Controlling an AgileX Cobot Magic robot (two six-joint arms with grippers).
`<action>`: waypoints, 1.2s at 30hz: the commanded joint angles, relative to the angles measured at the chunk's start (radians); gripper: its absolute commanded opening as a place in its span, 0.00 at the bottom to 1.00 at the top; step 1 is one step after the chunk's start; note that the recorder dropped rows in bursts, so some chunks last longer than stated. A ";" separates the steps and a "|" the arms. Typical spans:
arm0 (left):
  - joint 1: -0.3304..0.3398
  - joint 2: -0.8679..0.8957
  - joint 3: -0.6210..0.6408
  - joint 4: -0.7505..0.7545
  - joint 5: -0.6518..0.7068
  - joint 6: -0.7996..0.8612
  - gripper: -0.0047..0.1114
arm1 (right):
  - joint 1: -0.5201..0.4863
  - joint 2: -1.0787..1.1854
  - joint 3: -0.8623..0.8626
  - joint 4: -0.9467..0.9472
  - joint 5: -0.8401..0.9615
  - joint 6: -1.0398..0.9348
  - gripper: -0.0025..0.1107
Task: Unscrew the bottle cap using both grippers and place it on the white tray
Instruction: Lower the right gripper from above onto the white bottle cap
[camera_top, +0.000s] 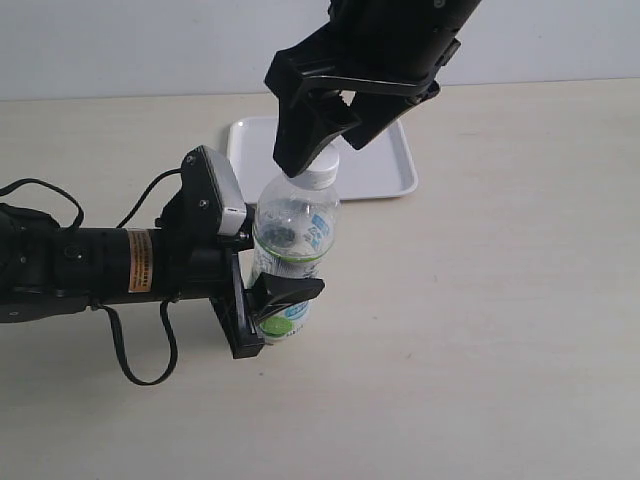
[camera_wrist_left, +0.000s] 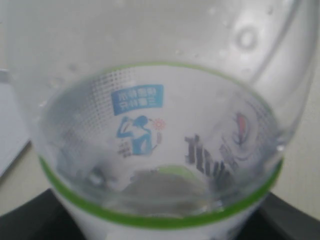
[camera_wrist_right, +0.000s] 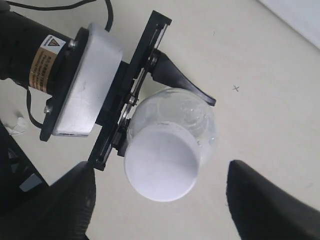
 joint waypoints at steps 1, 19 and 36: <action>-0.006 -0.008 -0.002 0.000 0.035 0.008 0.04 | 0.003 0.000 -0.006 -0.008 -0.010 0.006 0.64; -0.006 -0.008 -0.002 0.000 0.035 0.008 0.04 | 0.003 0.000 -0.006 -0.008 -0.030 0.009 0.64; -0.006 -0.008 -0.002 0.000 0.035 0.008 0.04 | 0.003 0.000 -0.006 -0.015 -0.015 0.009 0.64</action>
